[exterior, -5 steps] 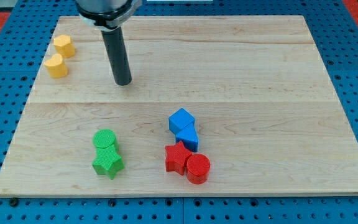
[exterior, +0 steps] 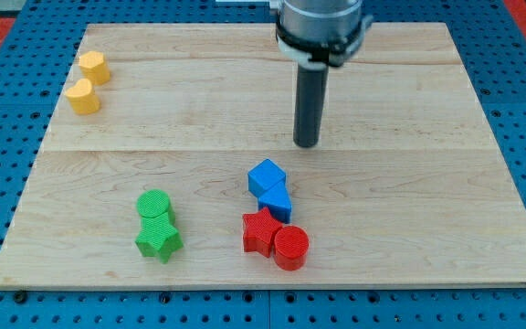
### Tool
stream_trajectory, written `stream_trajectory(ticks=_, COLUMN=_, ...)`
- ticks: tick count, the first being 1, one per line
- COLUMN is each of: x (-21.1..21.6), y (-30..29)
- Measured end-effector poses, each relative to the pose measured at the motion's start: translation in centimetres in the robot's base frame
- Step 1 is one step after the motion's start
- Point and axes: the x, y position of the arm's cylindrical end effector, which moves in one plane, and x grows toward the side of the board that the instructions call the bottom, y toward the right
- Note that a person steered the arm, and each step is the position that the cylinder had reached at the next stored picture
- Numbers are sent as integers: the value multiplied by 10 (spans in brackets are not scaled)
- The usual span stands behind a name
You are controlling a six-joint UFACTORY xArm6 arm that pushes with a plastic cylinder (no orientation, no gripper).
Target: Adjust the triangle in between the cube and red star
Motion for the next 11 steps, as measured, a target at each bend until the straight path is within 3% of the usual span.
stream_trajectory(ticks=1, x=21, y=19)
stream_trajectory(ticks=7, x=21, y=48)
stream_trajectory(ticks=9, x=88, y=48)
stream_trajectory(ticks=11, x=85, y=-22)
